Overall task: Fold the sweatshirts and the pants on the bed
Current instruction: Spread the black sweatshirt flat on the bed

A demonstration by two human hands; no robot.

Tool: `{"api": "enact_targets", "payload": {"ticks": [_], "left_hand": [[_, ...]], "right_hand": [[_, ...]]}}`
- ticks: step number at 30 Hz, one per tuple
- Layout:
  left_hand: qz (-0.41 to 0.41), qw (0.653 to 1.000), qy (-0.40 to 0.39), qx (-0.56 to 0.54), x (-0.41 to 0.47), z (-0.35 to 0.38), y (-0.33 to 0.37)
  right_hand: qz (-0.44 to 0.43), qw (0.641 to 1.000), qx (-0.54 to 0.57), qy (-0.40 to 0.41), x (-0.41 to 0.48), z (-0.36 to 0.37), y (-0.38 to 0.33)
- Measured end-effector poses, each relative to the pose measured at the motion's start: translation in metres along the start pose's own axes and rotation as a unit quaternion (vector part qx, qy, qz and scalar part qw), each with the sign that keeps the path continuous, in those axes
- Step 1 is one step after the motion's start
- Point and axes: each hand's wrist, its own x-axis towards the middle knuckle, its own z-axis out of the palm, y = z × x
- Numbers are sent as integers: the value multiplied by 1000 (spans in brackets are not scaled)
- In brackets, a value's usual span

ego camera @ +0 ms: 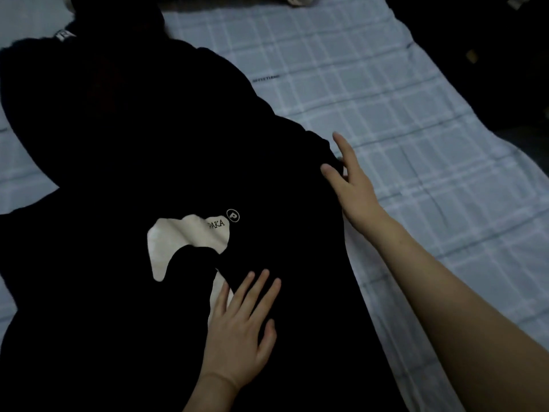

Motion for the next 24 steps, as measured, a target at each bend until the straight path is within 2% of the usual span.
{"api": "enact_targets", "payload": {"ticks": [2,5,8,10,14,18,20,22,24], "left_hand": [[1,1000,6,4,0,0,1],[3,1000,15,0,0,-1,2],[-1,999,33,-24,1,-9,4],[6,996,68,-56,-1,-17,8],[35,969,207,-134,-14,-54,17],[-6,942,311,-127,8,-120,8],[-48,939,309,-140,39,-153,-1],[-68,949,267,-152,78,-174,-8],[-64,971,194,-126,120,-179,-12]], "right_hand": [[-1,998,60,-3,8,6,-5],[-41,994,13,97,2,14,-11],[-133,976,-32,167,-25,13,-24],[-202,963,-72,164,-49,12,-32],[-306,924,-207,102,-99,18,-34],[-386,857,-339,-36,-134,40,-21],[-387,819,-410,-105,-143,49,-16],[-379,790,-461,-142,-145,59,-11],[-365,787,-470,-161,-145,65,-11]]}}
